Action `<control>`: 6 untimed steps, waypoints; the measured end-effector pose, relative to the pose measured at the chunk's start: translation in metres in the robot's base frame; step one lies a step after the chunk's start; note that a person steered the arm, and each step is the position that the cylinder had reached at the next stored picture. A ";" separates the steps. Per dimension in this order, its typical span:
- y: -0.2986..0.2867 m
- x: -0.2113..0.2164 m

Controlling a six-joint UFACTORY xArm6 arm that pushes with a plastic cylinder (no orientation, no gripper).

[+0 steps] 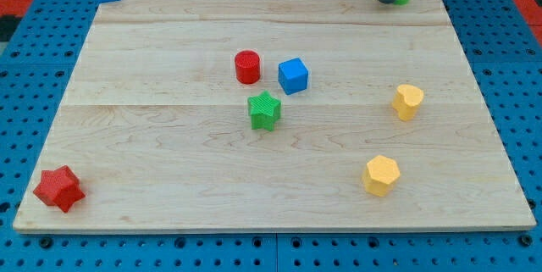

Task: Slide green circle a bit right

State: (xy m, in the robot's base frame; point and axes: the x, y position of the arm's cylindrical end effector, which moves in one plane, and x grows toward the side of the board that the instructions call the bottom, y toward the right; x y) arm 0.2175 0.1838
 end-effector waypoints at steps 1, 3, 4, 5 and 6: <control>-0.019 0.000; -0.029 0.000; 0.003 0.000; 0.007 0.000; 0.007 0.000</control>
